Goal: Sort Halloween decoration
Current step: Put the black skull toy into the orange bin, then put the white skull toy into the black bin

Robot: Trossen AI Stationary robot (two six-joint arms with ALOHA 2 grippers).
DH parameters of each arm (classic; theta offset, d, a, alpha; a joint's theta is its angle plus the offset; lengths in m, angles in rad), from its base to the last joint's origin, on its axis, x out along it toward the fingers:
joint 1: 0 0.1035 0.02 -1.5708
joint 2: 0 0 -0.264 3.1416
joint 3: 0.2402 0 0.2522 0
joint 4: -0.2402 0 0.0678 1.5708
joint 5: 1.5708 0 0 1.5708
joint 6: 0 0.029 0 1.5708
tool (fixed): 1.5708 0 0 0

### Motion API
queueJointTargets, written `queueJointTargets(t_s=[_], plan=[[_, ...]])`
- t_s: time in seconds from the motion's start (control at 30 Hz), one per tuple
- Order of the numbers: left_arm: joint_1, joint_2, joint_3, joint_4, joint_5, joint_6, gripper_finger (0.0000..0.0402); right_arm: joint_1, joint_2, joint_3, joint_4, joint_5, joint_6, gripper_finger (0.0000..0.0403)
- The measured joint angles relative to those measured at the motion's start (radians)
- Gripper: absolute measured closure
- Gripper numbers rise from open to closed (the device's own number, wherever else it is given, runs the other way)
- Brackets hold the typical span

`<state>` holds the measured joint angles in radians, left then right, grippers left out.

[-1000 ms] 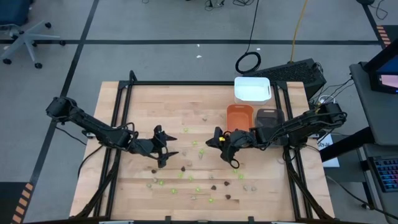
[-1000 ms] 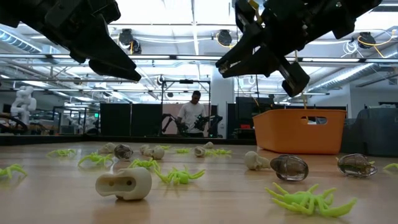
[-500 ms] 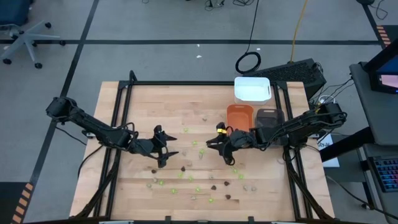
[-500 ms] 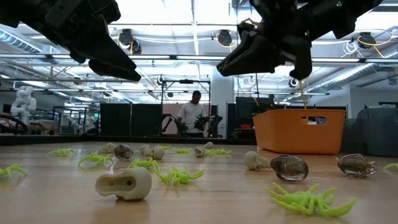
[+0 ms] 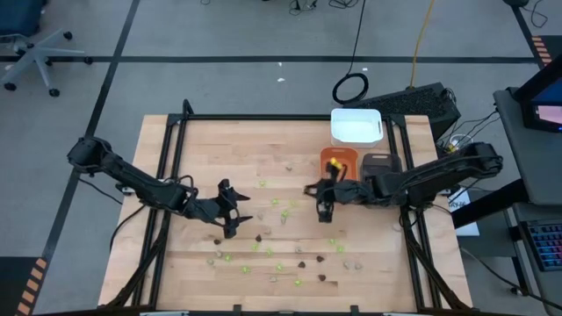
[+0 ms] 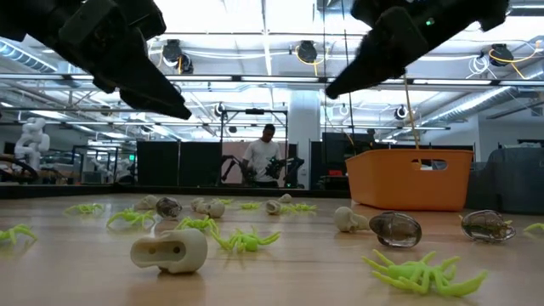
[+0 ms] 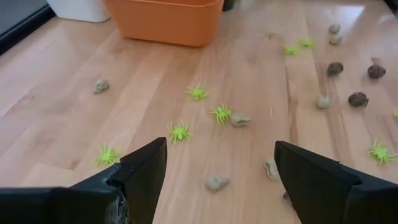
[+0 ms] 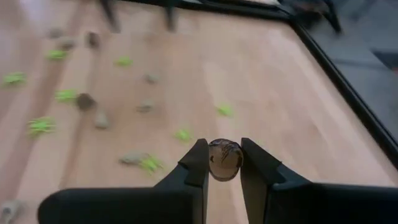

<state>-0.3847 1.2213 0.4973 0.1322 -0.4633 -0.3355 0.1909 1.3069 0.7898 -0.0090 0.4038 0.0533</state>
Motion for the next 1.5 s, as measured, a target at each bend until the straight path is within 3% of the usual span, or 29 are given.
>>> queueJointTargets(t_s=[0.23, 0.33, 0.63, 0.9, 1.23, 1.5], plan=[[0.000, 0.076, 0.000, 0.067, -0.001, 0.000, 0.0102, -0.038, -0.146, 0.000, -0.366, 0.116, 0.114, 0.0364], [0.000, 0.096, 0.000, 0.096, -0.002, 0.001, 0.0102, -0.080, -0.175, -0.028, -0.435, 0.165, 0.148, 0.0364], [-0.021, 0.098, 0.000, 0.093, -0.005, 0.001, 0.0102, -0.252, -0.202, -0.178, -0.400, 0.124, 0.226, 0.0364], [-0.051, 0.097, 0.000, 0.094, -0.006, 0.000, 0.0102, -0.308, -0.200, -0.225, -0.310, 0.118, 0.204, 0.0344], [-0.090, 0.097, 0.001, 0.069, -0.007, -0.037, 0.0102, -0.310, -0.234, -0.225, -0.305, 0.148, 0.216, 0.0240], [-0.146, 0.097, 0.002, -0.071, -0.009, -0.167, 0.0102, -0.195, -0.388, -0.225, -0.246, 0.133, 0.245, 0.0230]])
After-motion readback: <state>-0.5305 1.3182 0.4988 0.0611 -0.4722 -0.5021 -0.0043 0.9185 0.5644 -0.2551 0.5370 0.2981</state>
